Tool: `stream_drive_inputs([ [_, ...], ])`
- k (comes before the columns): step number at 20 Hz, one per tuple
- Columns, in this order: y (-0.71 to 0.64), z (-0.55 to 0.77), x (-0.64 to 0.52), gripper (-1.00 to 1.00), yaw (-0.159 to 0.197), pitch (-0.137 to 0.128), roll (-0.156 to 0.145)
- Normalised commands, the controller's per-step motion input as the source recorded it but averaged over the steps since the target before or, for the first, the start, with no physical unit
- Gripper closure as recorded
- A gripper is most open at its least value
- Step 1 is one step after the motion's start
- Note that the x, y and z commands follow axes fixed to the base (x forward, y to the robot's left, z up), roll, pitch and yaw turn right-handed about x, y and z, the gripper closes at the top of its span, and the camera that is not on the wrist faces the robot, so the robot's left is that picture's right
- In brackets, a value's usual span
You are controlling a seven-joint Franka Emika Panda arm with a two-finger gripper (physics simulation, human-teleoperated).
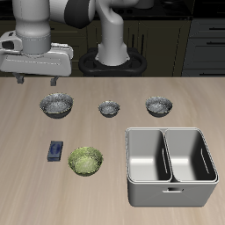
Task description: Place the cream cheese in the green bowl
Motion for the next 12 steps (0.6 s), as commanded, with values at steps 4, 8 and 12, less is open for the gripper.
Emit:
stream_drive_inputs([
  [4,-0.01,-0.22,0.06,-1.0,-0.011,0.01,0.014],
  [8,0.13,-0.28,-0.03,-1.0,-0.025,0.013,0.036],
  [12,0.13,-0.22,-0.07,-1.0,-0.04,0.005,0.033],
])
